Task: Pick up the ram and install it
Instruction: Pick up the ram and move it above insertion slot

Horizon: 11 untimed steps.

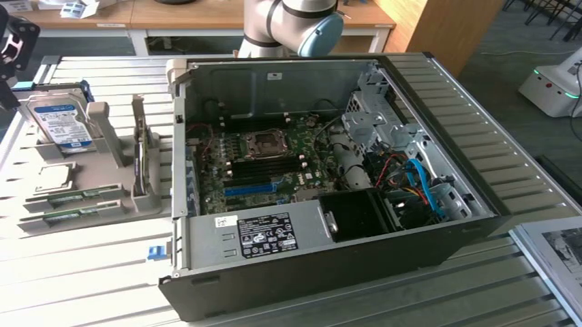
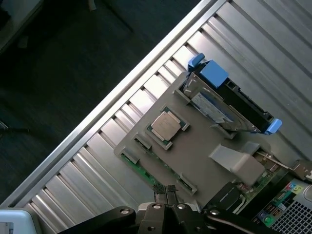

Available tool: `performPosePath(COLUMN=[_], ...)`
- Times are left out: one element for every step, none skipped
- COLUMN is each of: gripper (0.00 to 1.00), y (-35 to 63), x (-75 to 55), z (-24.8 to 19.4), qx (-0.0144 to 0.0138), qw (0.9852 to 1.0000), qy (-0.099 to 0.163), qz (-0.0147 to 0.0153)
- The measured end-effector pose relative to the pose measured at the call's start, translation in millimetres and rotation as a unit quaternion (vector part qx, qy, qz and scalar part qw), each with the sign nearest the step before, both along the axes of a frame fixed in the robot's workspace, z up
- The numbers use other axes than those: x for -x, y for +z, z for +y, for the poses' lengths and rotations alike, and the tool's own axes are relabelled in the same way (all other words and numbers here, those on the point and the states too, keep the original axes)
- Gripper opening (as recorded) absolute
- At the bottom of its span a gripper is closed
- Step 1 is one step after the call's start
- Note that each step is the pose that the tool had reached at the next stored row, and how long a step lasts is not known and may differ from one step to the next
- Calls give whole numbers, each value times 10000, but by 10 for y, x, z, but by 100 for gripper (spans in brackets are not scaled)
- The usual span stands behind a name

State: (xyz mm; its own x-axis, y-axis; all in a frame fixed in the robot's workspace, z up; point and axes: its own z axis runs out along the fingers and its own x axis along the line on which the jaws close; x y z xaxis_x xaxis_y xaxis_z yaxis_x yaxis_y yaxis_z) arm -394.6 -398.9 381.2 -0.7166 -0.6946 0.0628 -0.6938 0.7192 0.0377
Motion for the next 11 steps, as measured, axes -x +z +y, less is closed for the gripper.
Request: performPosePath(gripper=[10, 10, 10, 10, 10, 10, 10, 10, 10, 10, 10], y=[0, 0, 0, 0, 0, 0, 0, -1, 0, 0, 0], x=[0, 0, 0, 0, 0, 0, 0, 0, 0, 0, 0], z=[0, 0, 0, 0, 0, 0, 0, 0, 0, 0, 0], qx=[0, 0, 0, 0, 0, 0, 0, 0, 0, 0, 0], qw=[10000, 9999, 9998, 9997, 9996, 9994, 9992, 9990, 9987, 9985, 9982], qy=[56, 118, 174, 229, 284, 338, 393, 446, 503, 555, 607], qz=[0, 0, 0, 0, 0, 0, 0, 0, 0, 0, 0])
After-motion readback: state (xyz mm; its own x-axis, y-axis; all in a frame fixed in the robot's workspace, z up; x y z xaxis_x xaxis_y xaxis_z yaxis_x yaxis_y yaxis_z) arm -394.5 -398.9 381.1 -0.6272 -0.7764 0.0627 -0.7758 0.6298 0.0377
